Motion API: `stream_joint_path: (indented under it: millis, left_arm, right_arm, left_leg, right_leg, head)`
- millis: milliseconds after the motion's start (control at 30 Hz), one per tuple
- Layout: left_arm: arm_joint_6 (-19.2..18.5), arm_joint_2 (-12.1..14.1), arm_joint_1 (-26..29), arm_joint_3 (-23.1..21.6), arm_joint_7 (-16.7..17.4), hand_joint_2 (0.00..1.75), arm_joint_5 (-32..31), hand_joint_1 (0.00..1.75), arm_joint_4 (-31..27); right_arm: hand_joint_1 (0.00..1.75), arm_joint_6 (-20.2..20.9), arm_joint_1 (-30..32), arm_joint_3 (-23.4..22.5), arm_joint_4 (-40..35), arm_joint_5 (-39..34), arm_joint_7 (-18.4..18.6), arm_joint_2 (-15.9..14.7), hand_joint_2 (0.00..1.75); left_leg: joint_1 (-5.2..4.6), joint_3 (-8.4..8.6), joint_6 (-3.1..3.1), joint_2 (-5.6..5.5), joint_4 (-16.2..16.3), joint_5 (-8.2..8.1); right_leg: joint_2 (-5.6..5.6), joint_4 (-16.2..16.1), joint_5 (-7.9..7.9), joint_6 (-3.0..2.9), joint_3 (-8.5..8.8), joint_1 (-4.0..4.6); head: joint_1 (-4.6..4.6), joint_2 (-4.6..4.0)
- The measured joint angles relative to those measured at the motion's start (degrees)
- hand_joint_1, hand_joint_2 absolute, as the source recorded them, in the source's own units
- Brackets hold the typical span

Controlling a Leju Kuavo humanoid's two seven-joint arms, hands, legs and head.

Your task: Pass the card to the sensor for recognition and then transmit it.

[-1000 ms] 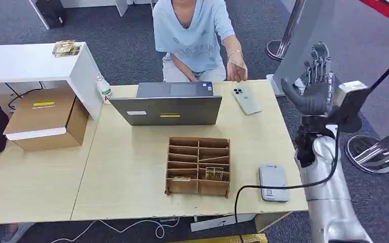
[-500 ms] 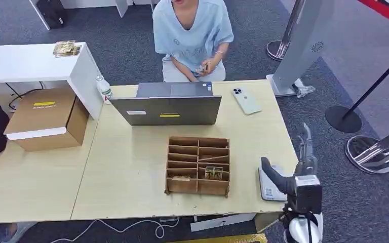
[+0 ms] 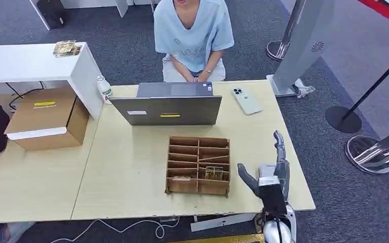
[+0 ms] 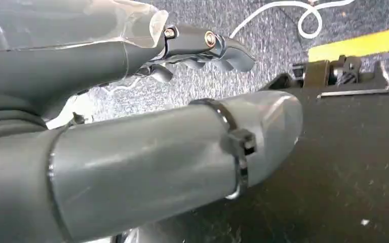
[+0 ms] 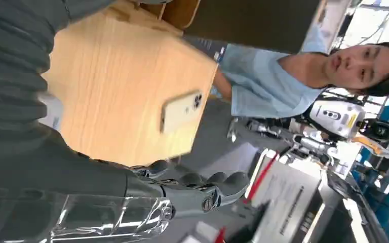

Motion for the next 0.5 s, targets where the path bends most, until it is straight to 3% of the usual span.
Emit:
stream_joint_path:
  millis: [67, 233, 500]
  left_arm:
    - [0.5, -0.1, 0.0, 0.0, 0.2, 0.0, 0.0, 0.0, 0.0]
    - [1.1, -0.2, -0.4, -1.7, 2.3, 0.0, 0.0, 0.0, 0.0]
    - [1.1, -1.2, -0.9, -4.9, 2.9, 0.0, 0.0, 0.0, 0.0]
  right_arm:
    - [0.0, -2.9, -0.2, 0.5, 0.1, 9.2, 3.2, 0.1, 1.75]
    - [0.0, -5.5, -0.8, 1.9, 0.0, 32.3, 11.2, 1.5, 1.75]
    - [0.0, -5.9, -2.6, 1.7, -0.5, 42.0, 18.5, 2.9, 1.75]
  left_leg:
    - [0.0, 0.01, 0.0, 0.0, 0.0, 0.0]
    - [0.01, 0.01, 0.0, 0.02, 0.0, 0.0]
    - [-0.02, 0.03, -0.05, -0.02, 0.0, 0.05]
  right_leg:
    - [0.0, 0.0, 0.0, 0.0, 0.0, 0.0]
    - [0.02, 0.0, 0.0, 0.0, -0.01, 0.01]
    - [-0.02, 0.0, 0.01, 0.0, 0.0, -0.03]
  head:
    - [0.0, 0.0]
    - [0.0, 0.0]
    - [0.02, 0.0]
